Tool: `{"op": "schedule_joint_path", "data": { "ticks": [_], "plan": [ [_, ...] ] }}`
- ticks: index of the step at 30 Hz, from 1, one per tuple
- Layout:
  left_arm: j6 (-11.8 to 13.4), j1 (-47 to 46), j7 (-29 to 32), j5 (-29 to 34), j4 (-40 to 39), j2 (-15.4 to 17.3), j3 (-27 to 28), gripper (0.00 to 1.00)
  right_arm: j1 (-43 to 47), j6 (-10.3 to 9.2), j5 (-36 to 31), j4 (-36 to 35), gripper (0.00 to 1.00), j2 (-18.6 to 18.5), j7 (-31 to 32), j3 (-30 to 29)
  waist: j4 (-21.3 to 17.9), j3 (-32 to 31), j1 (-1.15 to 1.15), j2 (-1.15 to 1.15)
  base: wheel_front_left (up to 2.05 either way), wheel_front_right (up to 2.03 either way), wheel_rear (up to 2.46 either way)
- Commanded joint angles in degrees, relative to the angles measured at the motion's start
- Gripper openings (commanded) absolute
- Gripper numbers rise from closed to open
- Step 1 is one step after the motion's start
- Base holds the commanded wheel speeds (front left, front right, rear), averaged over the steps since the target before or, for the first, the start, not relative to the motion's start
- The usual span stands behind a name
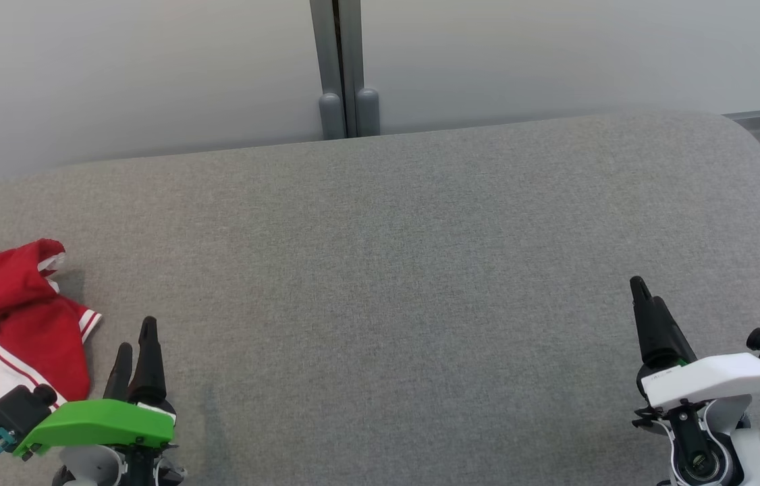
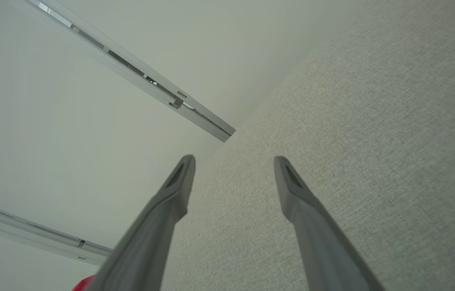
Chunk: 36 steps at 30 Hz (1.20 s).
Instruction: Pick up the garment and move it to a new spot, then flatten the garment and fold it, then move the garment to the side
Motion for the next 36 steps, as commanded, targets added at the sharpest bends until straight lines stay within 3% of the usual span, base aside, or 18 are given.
{"op": "schedule_joint_path", "data": {
  "ticks": [1,36],
  "plan": [
    [0.26,-1.8,-0.63,2.47,-0.63,0.76,-0.3,1.0,-1.17,0.01,-2.46,-0.76,1.0,-0.2,-0.64,0.05,-0.01,0.04,0.0,0.0,0.0,0.0,0.0],
    [3.19,-1.04,-6.8,28.61,2.24,2.01,-5.02,1.0,-1.75,0.01,-28.19,1.92,1.0,-0.4,-6.84,5.46,-0.89,0.19,0.0,0.0,0.0,0.0,0.0]
  ]
}}
